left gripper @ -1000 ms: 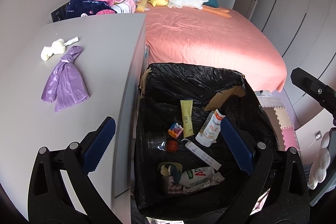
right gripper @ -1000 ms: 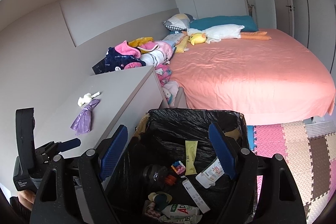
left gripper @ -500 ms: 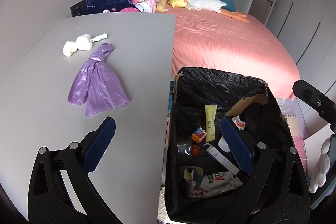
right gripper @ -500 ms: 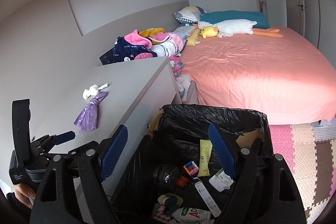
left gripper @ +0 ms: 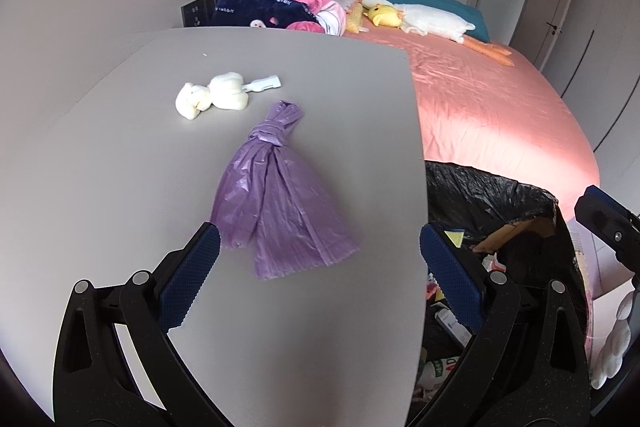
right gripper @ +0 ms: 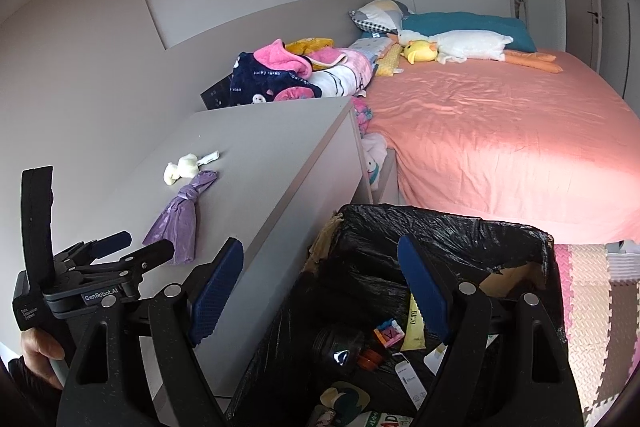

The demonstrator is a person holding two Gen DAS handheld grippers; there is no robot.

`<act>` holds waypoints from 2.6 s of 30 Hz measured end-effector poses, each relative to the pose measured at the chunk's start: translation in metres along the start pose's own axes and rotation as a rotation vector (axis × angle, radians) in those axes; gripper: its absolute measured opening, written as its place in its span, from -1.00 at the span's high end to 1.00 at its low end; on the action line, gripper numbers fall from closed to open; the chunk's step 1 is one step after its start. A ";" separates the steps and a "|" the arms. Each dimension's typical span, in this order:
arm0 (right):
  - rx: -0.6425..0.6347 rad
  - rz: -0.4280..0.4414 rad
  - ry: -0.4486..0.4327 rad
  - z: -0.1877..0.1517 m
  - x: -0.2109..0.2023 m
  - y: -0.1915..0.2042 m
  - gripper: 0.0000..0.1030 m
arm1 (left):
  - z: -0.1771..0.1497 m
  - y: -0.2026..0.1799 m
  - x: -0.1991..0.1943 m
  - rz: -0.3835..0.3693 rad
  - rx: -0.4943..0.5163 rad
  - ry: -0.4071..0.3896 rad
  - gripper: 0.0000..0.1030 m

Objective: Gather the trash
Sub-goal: 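Move both grippers back over the desk toward the purple bag, then grasp the knotted purple plastic bag with the left gripper, then grasp the white foam figure with the right gripper while left gripper holds the purple bag, then carry the purple bag and white foam figure over the black trash bag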

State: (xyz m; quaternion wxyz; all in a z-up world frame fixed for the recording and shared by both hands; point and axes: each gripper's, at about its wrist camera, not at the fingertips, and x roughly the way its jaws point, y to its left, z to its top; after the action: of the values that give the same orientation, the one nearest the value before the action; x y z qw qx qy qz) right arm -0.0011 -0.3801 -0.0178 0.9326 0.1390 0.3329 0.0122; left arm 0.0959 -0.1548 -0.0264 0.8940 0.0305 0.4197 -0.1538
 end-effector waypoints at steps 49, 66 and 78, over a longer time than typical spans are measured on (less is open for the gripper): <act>-0.213 0.214 0.215 0.064 0.177 0.194 -0.55 | 0.006 0.172 -0.011 0.271 -0.313 -0.048 0.71; -0.265 0.162 0.252 0.068 0.247 0.282 -0.31 | -0.009 0.227 -0.023 0.344 -0.417 -0.054 0.71; -0.296 0.184 0.281 0.060 0.246 0.274 0.69 | -0.007 0.222 -0.022 0.334 -0.413 -0.053 0.71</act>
State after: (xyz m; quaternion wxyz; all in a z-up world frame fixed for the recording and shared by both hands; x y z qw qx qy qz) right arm 0.2469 -0.1034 -0.0526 0.8822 0.0275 0.4400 0.1653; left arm 0.1446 0.0631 -0.0311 0.9050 -0.0878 0.4076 0.0839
